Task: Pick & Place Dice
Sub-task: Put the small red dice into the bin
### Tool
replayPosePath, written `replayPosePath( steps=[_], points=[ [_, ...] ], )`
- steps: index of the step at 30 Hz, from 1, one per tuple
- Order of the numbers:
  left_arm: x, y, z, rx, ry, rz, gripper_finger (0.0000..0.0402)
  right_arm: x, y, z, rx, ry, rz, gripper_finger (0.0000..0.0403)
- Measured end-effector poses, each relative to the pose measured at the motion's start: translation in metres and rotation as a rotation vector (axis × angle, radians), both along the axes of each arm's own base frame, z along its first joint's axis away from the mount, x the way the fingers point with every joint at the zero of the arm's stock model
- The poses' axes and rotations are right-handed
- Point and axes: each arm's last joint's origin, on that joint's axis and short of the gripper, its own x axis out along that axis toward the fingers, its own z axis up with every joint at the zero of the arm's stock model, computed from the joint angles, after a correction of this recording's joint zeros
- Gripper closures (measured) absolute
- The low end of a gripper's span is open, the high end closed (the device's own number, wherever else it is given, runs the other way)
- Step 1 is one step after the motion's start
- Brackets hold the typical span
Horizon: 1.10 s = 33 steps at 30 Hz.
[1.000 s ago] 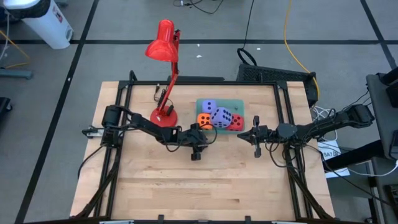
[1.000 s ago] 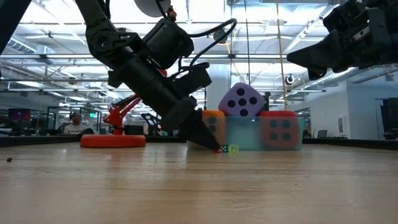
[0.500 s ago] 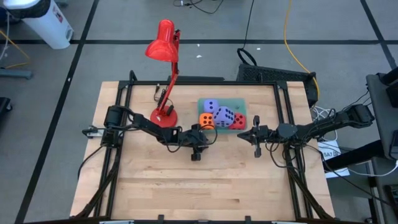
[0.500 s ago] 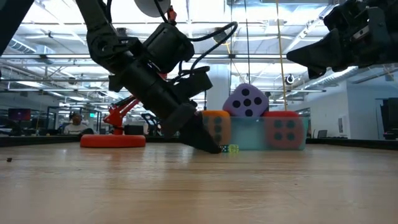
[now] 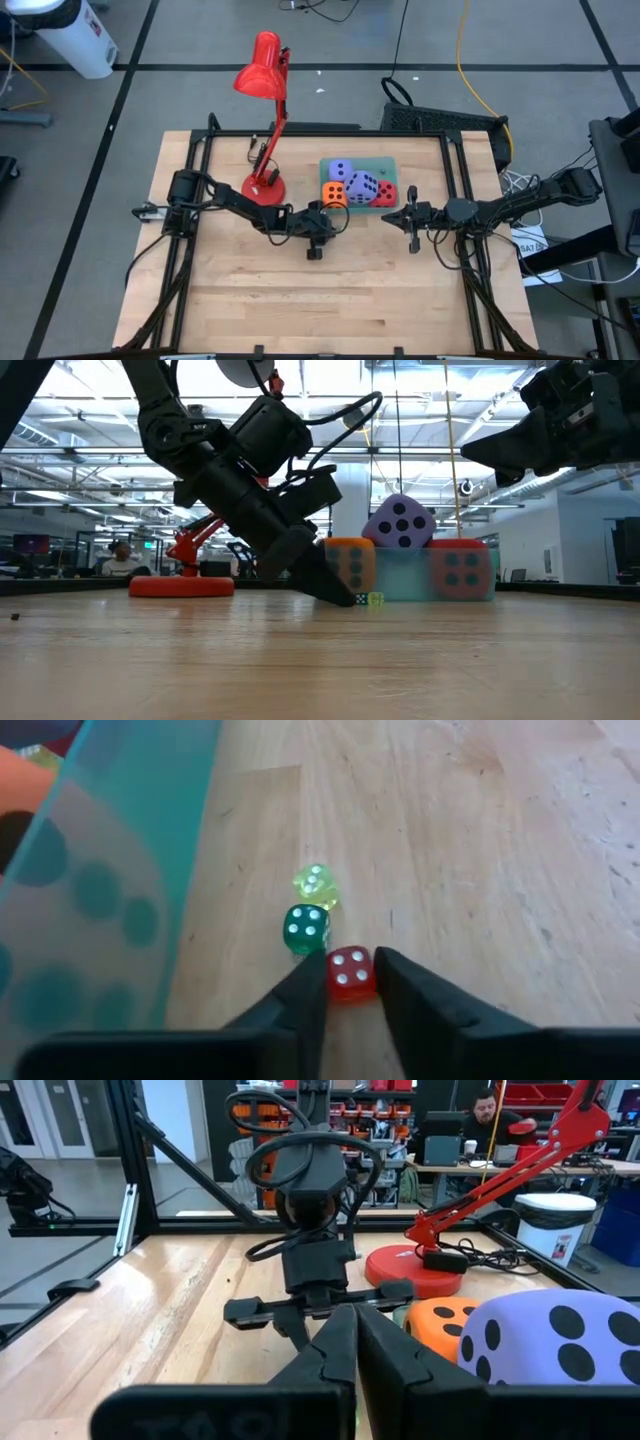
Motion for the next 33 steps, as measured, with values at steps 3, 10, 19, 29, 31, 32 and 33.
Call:
replayPosePath(
  steps=[3, 10, 19, 29, 31, 32, 33],
  points=[
    [0.0, 0.0, 0.0, 0.009, -0.008, -0.011, 0.0346, 0.0, 0.0, 0.0, 0.007, 0.0, 0.0, 0.0399],
    [-0.001, -0.005, -0.001, 0.007, 0.012, -0.019, 0.0367, 0.0, 0.0, 0.0, 0.015, 0.0, 0.002, 0.0399],
    [-0.016, -0.028, 0.028, 0.018, 0.078, -0.088, 0.0367, 0.0, 0.0, 0.0, 0.0, 0.0, 0.003, 0.0399],
    [-0.081, -0.03, 0.103, 0.094, -0.154, -0.073, 0.0367, 0.0, 0.0, 0.001, 0.035, -0.007, 0.002, 0.0399],
    [-0.103, -0.025, 0.108, 0.09, -0.222, -0.065, 0.0367, 0.0, 0.0, 0.0, 0.027, -0.006, 0.001, 0.0399],
    [-0.114, -0.022, 0.108, 0.09, -0.25, -0.065, 0.0367, 0.0, 0.0, 0.001, 0.017, -0.006, 0.0, 0.0399],
    [-0.124, -0.02, 0.108, 0.086, -0.281, -0.07, 0.0367, 0.0, 0.0, 0.001, 0.002, -0.007, 0.0, 0.0399]
  ],
)
